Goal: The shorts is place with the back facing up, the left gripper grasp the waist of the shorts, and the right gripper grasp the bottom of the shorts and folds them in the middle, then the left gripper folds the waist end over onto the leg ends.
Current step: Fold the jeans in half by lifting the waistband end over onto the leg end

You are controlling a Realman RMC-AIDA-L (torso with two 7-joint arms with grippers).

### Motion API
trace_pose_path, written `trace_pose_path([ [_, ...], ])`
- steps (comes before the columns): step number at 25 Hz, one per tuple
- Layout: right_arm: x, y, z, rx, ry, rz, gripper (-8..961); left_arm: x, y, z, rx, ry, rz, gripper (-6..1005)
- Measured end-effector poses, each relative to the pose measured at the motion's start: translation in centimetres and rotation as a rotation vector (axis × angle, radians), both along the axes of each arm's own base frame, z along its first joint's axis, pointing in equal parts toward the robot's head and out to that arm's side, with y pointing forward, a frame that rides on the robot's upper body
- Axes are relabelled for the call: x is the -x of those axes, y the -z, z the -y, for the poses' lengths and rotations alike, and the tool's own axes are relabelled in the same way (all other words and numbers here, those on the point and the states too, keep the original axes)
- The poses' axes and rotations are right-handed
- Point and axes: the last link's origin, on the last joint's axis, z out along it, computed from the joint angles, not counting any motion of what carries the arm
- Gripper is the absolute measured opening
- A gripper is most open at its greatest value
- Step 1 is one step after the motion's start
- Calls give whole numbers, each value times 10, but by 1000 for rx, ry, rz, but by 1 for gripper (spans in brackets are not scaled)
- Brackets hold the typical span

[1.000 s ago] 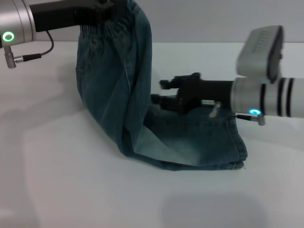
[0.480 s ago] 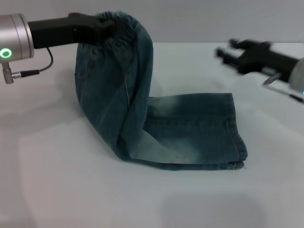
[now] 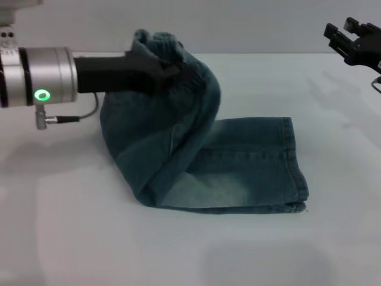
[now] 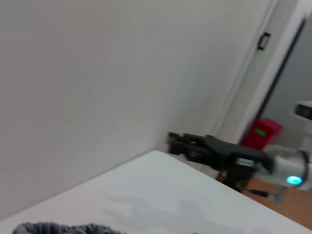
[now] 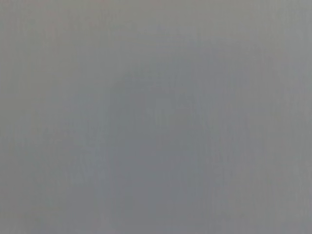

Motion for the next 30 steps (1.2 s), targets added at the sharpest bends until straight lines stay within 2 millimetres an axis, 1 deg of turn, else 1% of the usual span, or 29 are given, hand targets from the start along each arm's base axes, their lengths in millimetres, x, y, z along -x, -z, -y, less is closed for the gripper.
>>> trace_pose_path([
  [1, -3, 1, -1, -8, 14, 6, 458, -2, 3, 2, 12, 8, 2, 45],
  [5, -6, 1, -2, -18, 28, 18, 458, -11, 13, 8, 50, 49, 14, 48],
  [11, -7, 0, -3, -24, 34, 16, 459, -20, 28, 16, 107, 109, -16, 53],
  [20, -7, 2, -3, -22, 35, 15, 459, -37, 60, 20, 137, 163, -72, 59],
  [25, -6, 4, -3, -15, 36, 10, 459, -43, 69, 21, 148, 185, -96, 63],
  [30, -6, 5, -3, -14, 37, 8, 459, -44, 71, 19, 150, 178, -101, 67],
])
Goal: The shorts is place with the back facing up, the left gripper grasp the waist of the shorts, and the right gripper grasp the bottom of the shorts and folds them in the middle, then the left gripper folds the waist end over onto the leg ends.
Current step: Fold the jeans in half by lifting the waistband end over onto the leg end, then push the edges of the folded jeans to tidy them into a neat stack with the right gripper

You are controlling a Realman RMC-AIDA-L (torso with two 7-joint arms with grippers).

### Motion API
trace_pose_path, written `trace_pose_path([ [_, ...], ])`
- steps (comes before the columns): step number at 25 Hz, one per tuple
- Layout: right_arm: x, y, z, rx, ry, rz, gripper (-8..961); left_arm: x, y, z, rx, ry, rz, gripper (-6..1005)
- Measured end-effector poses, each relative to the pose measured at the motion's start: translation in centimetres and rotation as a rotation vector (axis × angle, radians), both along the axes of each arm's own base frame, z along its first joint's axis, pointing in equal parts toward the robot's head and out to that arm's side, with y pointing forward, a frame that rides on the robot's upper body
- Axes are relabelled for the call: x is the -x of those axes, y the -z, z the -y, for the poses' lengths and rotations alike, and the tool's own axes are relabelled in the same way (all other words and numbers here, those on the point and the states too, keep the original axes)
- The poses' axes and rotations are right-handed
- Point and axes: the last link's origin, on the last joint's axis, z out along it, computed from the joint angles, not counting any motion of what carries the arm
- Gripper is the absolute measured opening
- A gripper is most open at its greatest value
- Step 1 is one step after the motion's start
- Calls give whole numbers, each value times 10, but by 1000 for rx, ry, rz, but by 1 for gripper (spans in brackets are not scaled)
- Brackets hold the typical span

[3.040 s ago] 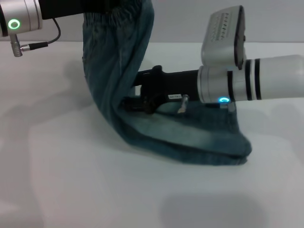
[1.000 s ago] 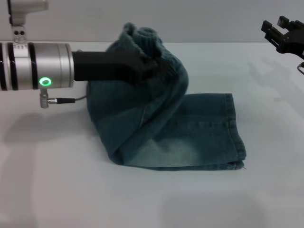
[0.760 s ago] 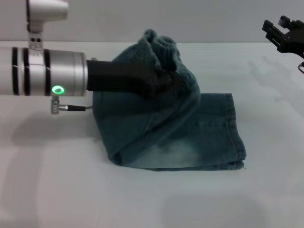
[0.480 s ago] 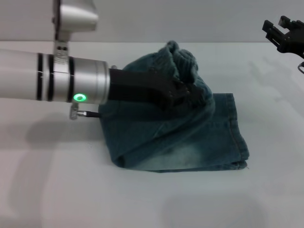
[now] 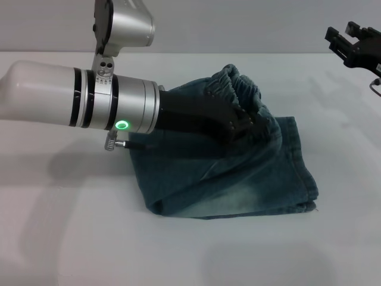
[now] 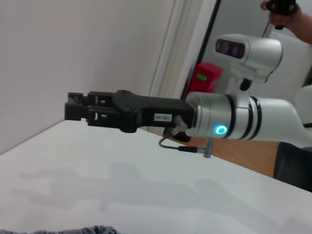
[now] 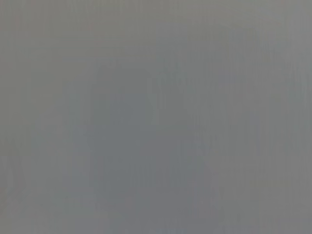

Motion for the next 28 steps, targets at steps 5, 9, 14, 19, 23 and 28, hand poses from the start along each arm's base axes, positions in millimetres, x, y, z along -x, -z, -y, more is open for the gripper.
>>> trace_pose_path([
  [5, 0, 1, 0, 1, 1, -1, 458, -1, -2, -2, -6, -16, 18, 71],
  [9, -1, 2, 1, 5, 4, -3, 458, 0, -2, -3, -8, -22, 18, 74],
  [14, -1, 2, 1, 6, 4, -4, 458, 0, -2, -6, -26, -30, 17, 178],
  [19, -1, 2, 1, 6, 4, -4, 458, 1, -4, -7, -36, -34, 22, 272],
  [23, 0, 2, 1, 7, 2, -5, 459, 4, -10, -10, -56, -47, 33, 306],
  [28, 3, 5, 3, 21, -30, 4, 459, 19, -32, -23, -164, -95, 87, 315],
])
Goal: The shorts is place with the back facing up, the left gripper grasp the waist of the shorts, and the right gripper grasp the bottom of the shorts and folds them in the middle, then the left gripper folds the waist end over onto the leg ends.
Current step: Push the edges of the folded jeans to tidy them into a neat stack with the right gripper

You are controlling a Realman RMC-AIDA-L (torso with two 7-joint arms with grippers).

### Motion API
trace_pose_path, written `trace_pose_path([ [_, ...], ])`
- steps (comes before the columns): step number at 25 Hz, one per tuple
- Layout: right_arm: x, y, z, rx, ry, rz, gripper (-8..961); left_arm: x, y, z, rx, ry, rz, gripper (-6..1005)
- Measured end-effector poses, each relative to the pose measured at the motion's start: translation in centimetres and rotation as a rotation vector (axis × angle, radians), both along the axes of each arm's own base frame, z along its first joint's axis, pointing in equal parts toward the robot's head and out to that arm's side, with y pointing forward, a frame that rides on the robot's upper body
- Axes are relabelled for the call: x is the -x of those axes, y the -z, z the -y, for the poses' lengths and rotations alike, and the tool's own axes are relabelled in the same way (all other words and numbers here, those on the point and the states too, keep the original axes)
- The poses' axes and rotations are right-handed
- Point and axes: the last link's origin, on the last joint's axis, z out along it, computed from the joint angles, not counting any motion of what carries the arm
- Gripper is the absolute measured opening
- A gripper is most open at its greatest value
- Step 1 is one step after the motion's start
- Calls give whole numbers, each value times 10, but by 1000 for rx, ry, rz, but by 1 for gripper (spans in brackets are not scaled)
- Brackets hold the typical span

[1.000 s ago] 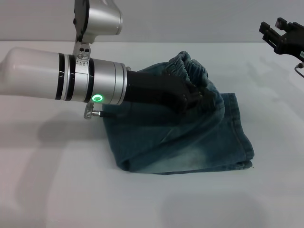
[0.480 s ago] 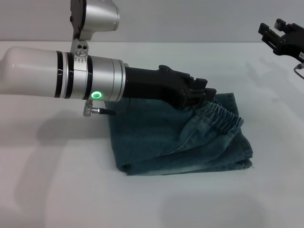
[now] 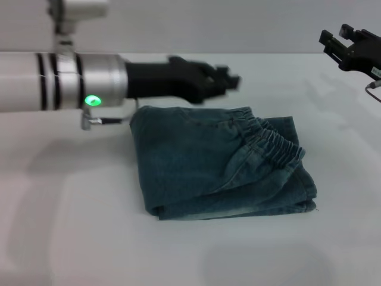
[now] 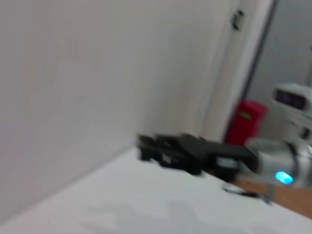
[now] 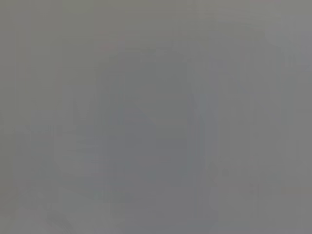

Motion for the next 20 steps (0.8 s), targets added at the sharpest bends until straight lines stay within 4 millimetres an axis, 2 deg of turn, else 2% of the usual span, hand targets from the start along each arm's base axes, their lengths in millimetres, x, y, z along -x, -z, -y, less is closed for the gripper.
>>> trace_pose_path([
  [5, 10, 6, 7, 28, -94, 9, 459, 29, -44, -14, -234, -62, 150, 315],
  [6, 14, 8, 10, 43, -120, 7, 459, 38, -54, -16, -293, -88, 187, 315],
  [7, 21, 15, 15, 87, -181, 13, 459, 58, -74, -18, -404, -128, 253, 315],
  [8, 26, 18, 18, 116, -214, 20, 459, 68, -83, -17, -455, -143, 275, 314],
  [9, 26, 18, 18, 116, -214, 20, 459, 68, -83, -17, -455, -143, 275, 314],
  [13, 50, 33, 34, 285, -374, 33, 458, 99, -108, -10, -619, -193, 325, 314],
  [14, 68, 40, 43, 405, -469, 23, 458, 110, -114, -4, -668, -214, 346, 314],
  [15, 68, 40, 43, 405, -469, 23, 459, 110, -114, -4, -668, -214, 346, 314],
  [20, 113, 53, 58, 764, -628, 59, 459, 126, -118, 5, -723, -251, 374, 314],
])
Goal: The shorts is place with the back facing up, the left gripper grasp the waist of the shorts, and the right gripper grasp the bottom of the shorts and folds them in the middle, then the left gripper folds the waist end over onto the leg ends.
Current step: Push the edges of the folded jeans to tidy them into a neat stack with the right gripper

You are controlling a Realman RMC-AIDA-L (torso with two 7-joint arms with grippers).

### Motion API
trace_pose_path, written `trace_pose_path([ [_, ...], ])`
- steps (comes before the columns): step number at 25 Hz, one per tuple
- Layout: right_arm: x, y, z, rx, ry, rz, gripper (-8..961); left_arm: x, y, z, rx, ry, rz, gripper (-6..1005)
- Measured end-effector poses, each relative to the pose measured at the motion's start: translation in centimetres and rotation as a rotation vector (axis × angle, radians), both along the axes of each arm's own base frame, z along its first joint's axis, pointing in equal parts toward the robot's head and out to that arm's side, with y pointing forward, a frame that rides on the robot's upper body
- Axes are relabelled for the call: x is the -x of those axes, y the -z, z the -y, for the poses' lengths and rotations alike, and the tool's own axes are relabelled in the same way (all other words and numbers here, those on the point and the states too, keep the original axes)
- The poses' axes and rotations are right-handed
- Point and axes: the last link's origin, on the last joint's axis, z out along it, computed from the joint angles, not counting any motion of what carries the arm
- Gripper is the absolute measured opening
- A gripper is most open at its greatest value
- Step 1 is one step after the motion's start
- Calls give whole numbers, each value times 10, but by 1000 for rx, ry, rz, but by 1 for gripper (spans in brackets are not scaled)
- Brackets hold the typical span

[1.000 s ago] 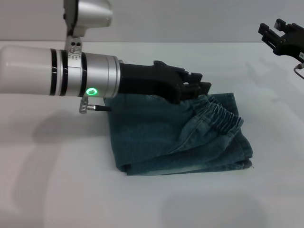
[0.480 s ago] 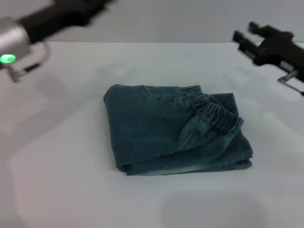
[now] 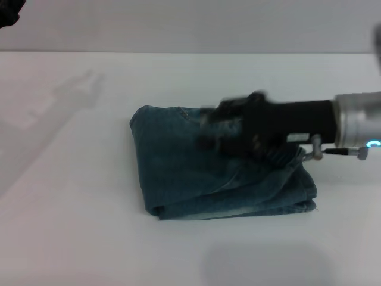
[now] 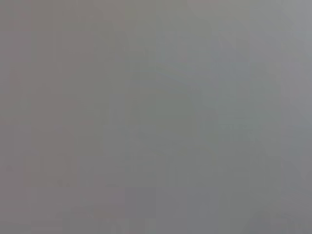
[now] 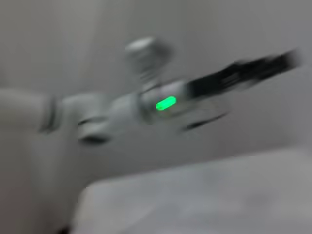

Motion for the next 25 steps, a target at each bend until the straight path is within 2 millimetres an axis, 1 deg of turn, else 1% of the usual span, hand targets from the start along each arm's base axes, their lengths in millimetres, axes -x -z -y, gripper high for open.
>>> trace_pose_path([
  [4, 22, 8, 5, 197, -78, 157, 458, 3, 3, 1, -1, -5, -4, 315],
  [6, 29, 10, 6, 252, -105, 212, 458, 3, 5, 1, 2, -6, -4, 315],
  [9, 34, 17, 8, 332, -131, 327, 440, 4, 8, 1, 4, -9, -7, 315],
  [10, 35, 22, 9, 358, -142, 380, 434, 5, 9, 1, 3, -10, -10, 315],
  [11, 34, 29, 13, 401, -164, 478, 427, 6, 10, 1, 6, -14, -8, 315],
  [12, 33, 33, 15, 415, -175, 516, 421, 7, 11, 2, 8, -16, -6, 315],
  [15, 33, 38, 16, 418, -181, 562, 403, 7, 11, 2, 10, -16, -5, 315],
  [18, 33, 47, 9, 361, -171, 602, 385, 7, 12, 2, 11, -15, -4, 315],
  [25, 32, 59, 0, 273, -154, 614, 358, 7, 13, 3, 15, -15, -2, 315],
])
